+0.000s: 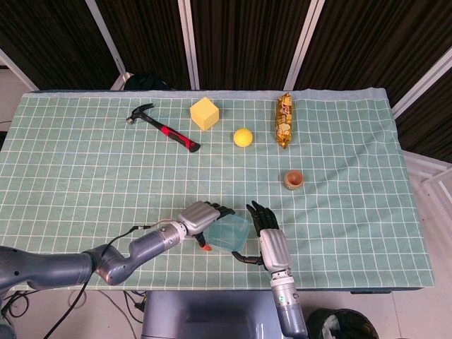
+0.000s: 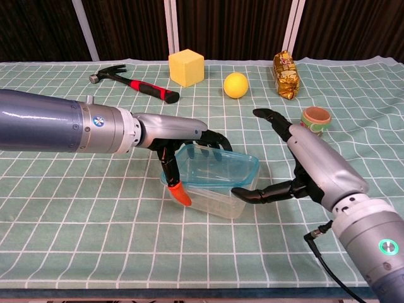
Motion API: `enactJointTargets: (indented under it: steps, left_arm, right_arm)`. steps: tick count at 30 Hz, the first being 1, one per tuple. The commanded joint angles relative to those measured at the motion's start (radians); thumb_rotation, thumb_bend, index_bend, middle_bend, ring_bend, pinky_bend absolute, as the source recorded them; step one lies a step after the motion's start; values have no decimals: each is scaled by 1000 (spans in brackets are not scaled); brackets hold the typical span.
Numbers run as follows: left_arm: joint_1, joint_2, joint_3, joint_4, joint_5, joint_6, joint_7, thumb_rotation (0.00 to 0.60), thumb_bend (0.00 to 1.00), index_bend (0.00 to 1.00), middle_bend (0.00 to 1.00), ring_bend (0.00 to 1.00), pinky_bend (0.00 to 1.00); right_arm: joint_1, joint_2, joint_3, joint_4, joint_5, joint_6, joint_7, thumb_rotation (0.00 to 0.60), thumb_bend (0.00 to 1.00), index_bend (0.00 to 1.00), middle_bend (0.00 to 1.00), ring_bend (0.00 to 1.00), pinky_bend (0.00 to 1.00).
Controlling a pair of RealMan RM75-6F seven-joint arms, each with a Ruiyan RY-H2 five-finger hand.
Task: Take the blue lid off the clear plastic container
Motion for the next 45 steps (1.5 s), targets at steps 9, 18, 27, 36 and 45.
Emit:
enactJointTargets:
  steps: [9,18,27,36,45]
  left_arm:
    - [-4,11,-4,-3,-3,-4,-16,600,72,191,213,223,350]
    - [-9,17,-2,-7,-5,-10,-22,600,72,191,212,222,349]
    - [-8,3,7,8,-17,25,10,600,21,86,101,90,242]
    - [-6,-7,13,-1,-66,76,69,600,0,42,26,56,216]
    - [-15,-3,11,-15,-101,79,94,600,0,32,12,55,207]
  right_arm:
    - [2,-14,-2,32,-5,-5,9,600,313,0,0,0,0]
    - [4,-21,3,45,-3,-12,16,600,314,15,0,0,0]
    - [0,-18,4,32,-18,-1,53,600,355,459,75,0,0]
    - [-5,-24,6,5,-2,-10,79,600,356,470,81,0,0]
    - [-10,-32,14,-18,37,-30,69,600,357,454,80,0,0]
